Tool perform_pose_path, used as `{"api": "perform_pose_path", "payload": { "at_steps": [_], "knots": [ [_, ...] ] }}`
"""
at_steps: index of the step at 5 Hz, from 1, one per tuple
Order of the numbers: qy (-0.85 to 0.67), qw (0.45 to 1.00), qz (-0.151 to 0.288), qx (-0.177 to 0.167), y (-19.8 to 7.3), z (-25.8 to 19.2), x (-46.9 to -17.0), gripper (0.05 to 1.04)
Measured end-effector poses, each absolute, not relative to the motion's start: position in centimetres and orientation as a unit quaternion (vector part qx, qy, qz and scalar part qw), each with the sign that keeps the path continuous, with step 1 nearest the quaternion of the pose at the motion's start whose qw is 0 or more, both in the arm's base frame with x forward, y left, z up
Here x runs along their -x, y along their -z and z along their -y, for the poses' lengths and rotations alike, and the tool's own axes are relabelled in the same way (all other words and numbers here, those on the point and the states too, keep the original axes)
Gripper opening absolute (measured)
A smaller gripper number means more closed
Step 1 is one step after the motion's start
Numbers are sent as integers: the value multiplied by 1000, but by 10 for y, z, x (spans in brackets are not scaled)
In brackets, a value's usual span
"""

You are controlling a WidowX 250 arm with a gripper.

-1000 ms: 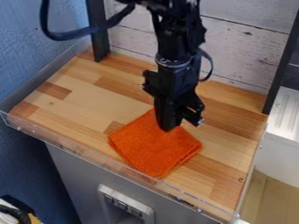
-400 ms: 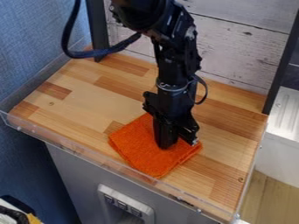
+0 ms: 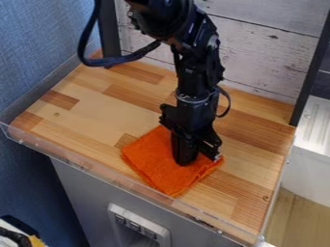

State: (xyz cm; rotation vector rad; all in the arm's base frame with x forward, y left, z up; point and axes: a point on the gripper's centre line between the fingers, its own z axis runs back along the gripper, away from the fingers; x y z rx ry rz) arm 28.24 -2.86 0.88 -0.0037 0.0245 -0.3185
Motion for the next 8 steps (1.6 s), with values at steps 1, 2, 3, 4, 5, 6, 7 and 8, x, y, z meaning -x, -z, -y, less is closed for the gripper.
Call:
{"api": "perform_pose_path", "payload": {
  "at_steps": [1, 2, 3, 4, 5, 6, 7, 8],
  "knots": [
    [134, 991, -6, -2, -9, 29, -292, 59],
    [101, 995, -1, -6, -8, 28, -299, 59],
    [70, 997, 2, -7, -8, 28, -306, 59],
    [46, 999, 2, -10, -10, 31, -310, 59],
    [25, 1000, 5, -10, -10, 33, -313, 59],
    [13, 1000, 6, -9, -9, 33, -315, 59],
    [2, 1000, 3, -4, -10, 35, -320, 59],
    [-5, 1000, 1, 1, -9, 39, -323, 59]
  ]
}}
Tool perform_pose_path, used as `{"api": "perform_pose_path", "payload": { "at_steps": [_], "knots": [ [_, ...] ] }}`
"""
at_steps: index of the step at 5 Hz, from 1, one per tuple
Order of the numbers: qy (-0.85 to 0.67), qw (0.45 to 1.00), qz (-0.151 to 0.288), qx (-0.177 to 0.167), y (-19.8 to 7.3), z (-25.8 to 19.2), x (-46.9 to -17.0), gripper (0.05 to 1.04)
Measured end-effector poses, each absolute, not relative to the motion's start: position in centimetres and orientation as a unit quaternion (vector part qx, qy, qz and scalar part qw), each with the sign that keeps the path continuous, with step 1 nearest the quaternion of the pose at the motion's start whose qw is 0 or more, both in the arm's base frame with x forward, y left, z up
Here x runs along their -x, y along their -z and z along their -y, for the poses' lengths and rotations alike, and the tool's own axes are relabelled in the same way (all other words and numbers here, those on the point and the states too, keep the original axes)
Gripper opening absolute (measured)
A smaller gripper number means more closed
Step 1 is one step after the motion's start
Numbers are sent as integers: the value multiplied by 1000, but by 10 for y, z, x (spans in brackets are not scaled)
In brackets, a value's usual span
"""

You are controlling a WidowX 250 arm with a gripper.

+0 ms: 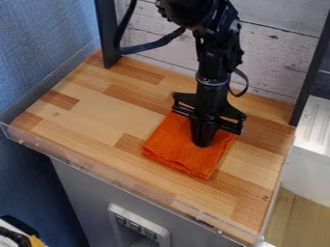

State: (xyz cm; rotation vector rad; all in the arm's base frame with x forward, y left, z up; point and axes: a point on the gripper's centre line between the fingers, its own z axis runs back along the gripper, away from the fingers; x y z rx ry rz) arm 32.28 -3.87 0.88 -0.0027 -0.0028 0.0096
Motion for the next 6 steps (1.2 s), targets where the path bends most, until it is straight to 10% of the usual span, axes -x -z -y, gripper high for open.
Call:
{"api": "perform_pose_path", "payload": {
  "at_steps": [3, 6],
  "knots": [
    [-11, 1000, -10, 2, -9, 46, -316, 237],
    [-3, 1000, -23, -9, -56, 65, -334, 993]
  ]
}}
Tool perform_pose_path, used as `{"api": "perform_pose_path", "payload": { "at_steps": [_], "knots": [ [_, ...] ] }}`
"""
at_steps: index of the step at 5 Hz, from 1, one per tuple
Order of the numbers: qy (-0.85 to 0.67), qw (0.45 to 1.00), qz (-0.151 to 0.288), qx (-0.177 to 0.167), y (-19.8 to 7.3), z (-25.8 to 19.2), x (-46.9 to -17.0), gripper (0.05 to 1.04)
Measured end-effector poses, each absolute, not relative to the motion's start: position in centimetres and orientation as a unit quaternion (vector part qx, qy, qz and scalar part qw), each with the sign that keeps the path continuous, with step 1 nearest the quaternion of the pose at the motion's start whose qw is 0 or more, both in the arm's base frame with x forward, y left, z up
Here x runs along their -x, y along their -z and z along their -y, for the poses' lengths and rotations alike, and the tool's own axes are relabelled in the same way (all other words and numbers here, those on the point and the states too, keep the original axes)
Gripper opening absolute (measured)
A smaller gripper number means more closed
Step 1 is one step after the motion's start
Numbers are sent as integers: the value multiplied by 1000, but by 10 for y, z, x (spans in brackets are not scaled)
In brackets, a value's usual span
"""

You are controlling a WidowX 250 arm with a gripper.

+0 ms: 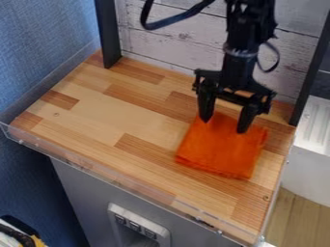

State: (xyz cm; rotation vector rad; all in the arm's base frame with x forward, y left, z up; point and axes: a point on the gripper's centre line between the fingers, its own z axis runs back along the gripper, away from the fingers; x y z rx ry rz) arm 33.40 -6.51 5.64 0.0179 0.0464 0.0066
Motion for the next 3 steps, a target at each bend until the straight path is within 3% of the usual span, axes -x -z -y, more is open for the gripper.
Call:
{"api": "perform_pose_path", "payload": {
  "at_steps": [3],
  "knots": [
    [2, 1000, 11, -4, -112, 77, -365, 997]
  ]
}}
